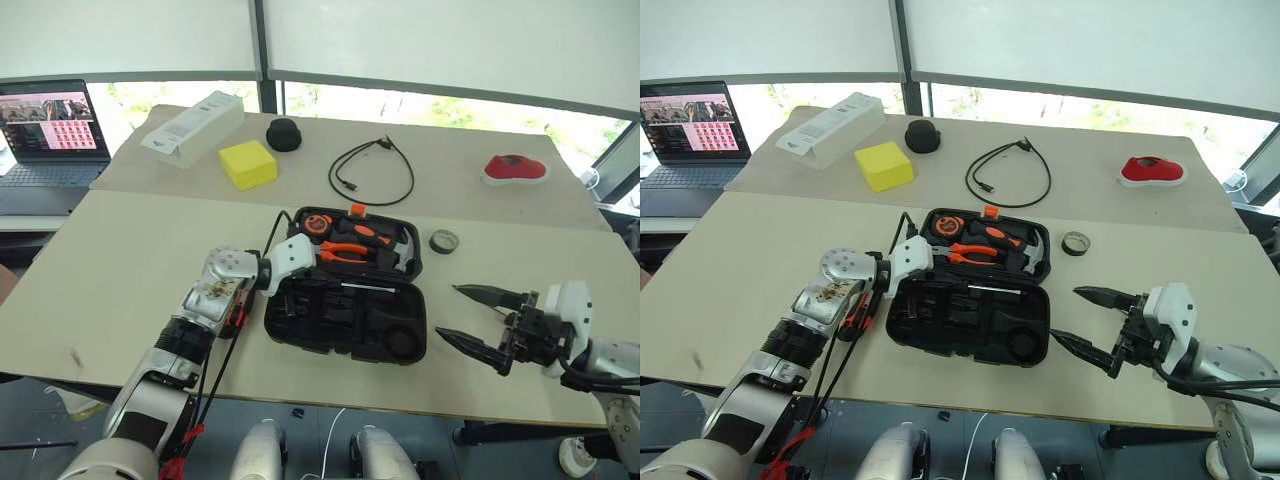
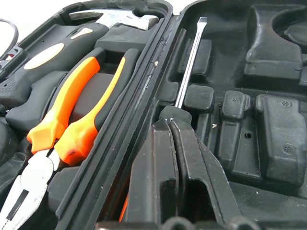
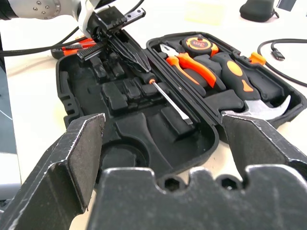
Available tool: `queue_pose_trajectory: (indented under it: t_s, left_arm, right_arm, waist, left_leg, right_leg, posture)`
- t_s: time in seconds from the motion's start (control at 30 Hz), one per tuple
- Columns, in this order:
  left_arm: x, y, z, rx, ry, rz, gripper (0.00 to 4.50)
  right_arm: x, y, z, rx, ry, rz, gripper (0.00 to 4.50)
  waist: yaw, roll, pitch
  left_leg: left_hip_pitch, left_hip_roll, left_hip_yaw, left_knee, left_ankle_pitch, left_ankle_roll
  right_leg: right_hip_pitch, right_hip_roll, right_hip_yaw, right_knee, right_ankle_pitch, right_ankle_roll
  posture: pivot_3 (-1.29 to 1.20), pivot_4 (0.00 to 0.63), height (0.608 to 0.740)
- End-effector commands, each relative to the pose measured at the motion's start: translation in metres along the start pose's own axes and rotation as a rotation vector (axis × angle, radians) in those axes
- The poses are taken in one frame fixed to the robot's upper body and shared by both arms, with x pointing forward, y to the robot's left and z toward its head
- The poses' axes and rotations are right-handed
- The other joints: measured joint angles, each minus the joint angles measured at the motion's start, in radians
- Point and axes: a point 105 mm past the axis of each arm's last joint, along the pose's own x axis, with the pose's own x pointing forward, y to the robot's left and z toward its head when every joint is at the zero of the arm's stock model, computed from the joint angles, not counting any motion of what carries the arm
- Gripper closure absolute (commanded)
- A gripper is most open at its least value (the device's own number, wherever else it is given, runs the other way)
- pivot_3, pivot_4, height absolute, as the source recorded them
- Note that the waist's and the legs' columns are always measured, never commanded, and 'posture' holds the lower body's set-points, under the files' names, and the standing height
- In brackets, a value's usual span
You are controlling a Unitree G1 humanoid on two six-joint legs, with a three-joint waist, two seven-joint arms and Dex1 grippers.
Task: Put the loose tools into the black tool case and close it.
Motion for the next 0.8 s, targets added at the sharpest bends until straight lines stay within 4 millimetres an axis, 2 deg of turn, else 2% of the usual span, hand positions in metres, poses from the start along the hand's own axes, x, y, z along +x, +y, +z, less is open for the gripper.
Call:
queue_pose_trajectory:
  t_s: [0.03,0.2,0.3,0.37,0.43,0.47,0.5,0.53,0.57,0.67,0.73,0.77,0.8]
  left_arm:
    - [0.011,-0.015,-0.025,-0.054,0.137,-0.066,4.39]
    - [0.011,-0.012,-0.031,-0.123,0.160,-0.035,4.39]
    - [0.006,-0.007,-0.023,-0.113,0.089,-0.007,4.39]
    - [-0.005,0.003,0.003,-0.097,-0.104,0.042,3.89]
    - [-0.033,0.007,0.026,-0.077,-0.297,0.063,3.38]
    - [-0.046,0.006,0.031,-0.067,-0.349,0.060,2.81]
    - [-0.061,0.003,0.033,-0.053,-0.390,0.046,2.58]
    - [-0.073,-0.001,0.033,-0.036,-0.420,0.035,2.05]
    - [-0.081,-0.004,0.033,-0.021,-0.436,0.028,1.87]
    - [-0.117,-0.019,0.021,-0.028,-0.413,0.040,0.77]
    - [-0.133,-0.027,0.015,-0.046,-0.402,0.062,0.05]
    - [-0.137,-0.030,0.014,-0.054,-0.398,0.067,0.02]
    - [-0.149,-0.039,0.005,-0.070,-0.371,0.083,0.02]
  right_arm:
    - [0.002,0.002,0.009,-0.006,-0.029,-0.003,0.00]
    - [0.000,0.000,0.004,0.027,0.000,-0.036,0.00]
    - [-0.003,-0.004,0.005,0.030,-0.012,-0.078,0.00]
    - [-0.008,-0.008,0.008,0.022,-0.037,-0.120,0.00]
    - [-0.021,-0.011,0.006,0.006,-0.043,-0.173,0.00]
    - [-0.028,-0.012,0.004,-0.002,-0.037,-0.196,0.00]
    - [-0.036,-0.013,0.000,-0.012,-0.027,-0.227,0.00]
    - [-0.044,-0.014,-0.003,-0.026,-0.016,-0.254,0.00]
    - [-0.048,-0.015,-0.005,-0.036,-0.011,-0.271,0.00]
    - [-0.082,-0.015,-0.025,-0.063,0.057,-0.369,0.00]
    - [-0.099,-0.011,-0.036,-0.059,0.100,-0.406,0.00]
    - [-0.104,-0.010,-0.039,-0.060,0.111,-0.412,0.00]
    - [-0.115,-0.006,-0.047,-0.048,0.138,-0.443,0.00]
  waist:
    - [0.000,0.001,0.000]
    - [0.000,0.005,-0.003]
    - [-0.002,0.008,-0.006]
    - [-0.007,0.010,-0.007]
    - [-0.010,0.010,-0.006]
    - [-0.011,0.010,-0.006]
    - [-0.012,0.010,-0.006]
    - [-0.013,0.010,-0.006]
    - [-0.016,0.010,-0.006]
    - [-0.019,0.012,-0.007]
    - [-0.019,0.012,-0.007]
    - [-0.018,0.013,-0.007]
    - [-0.016,0.013,-0.006]
  left_leg:
    - [0.003,0.000,0.000,0.000,0.000,0.000]
    - [0.010,0.000,0.000,0.000,-0.001,0.001]
    - [0.011,0.000,0.000,0.000,-0.001,0.001]
    - [0.011,0.000,0.000,-0.001,-0.001,0.001]
    - [0.010,0.000,0.000,-0.001,-0.001,0.001]
    - [0.007,0.001,0.000,-0.001,-0.001,0.001]
    - [0.006,0.001,0.000,-0.001,-0.001,0.001]
    - [0.004,0.001,0.000,-0.001,-0.001,0.001]
    - [0.003,0.002,0.000,-0.002,-0.001,0.001]
    - [0.004,0.002,0.000,-0.003,-0.001,0.001]
    - [0.007,0.002,0.001,-0.004,-0.001,0.002]
    - [0.008,0.002,0.002,-0.004,-0.002,0.002]
    - [0.009,0.002,0.002,-0.004,-0.002,0.002]
  right_leg:
    - [0.003,0.000,0.000,-0.001,0.000,0.000]
    - [0.010,-0.001,0.000,-0.002,-0.001,0.000]
    - [0.011,-0.001,0.000,-0.001,-0.001,0.000]
    - [0.011,-0.001,0.000,-0.001,-0.001,0.000]
    - [0.009,-0.001,0.001,-0.001,-0.001,0.000]
    - [0.006,0.000,0.001,-0.001,-0.001,0.000]
    - [0.005,0.000,0.001,-0.001,-0.001,0.000]
    - [0.003,0.000,0.001,-0.001,-0.001,0.000]
    - [0.002,0.001,0.001,-0.001,0.000,0.000]
    - [0.002,0.000,0.001,-0.001,-0.001,0.000]
    - [0.005,-0.001,0.001,-0.002,-0.001,0.000]
    - [0.006,-0.001,0.001,-0.002,-0.002,0.000]
    - [0.007,-0.002,0.001,-0.003,-0.002,0.000]
  posture:
    - [0.00,0.150,0.740]
    - [0.00,0.150,0.740]
    - [0.00,0.150,0.740]
    - [0.00,0.150,0.740]
    - [0.00,0.150,0.740]
    - [0.00,0.150,0.740]
    - [0.00,0.150,0.740]
    - [0.00,0.150,0.740]
    - [0.00,0.150,0.740]
    - [0.00,0.150,0.740]
    - [0.00,0.150,0.740]
    - [0.00,0.150,0.740]
    - [0.00,0.150,0.740]
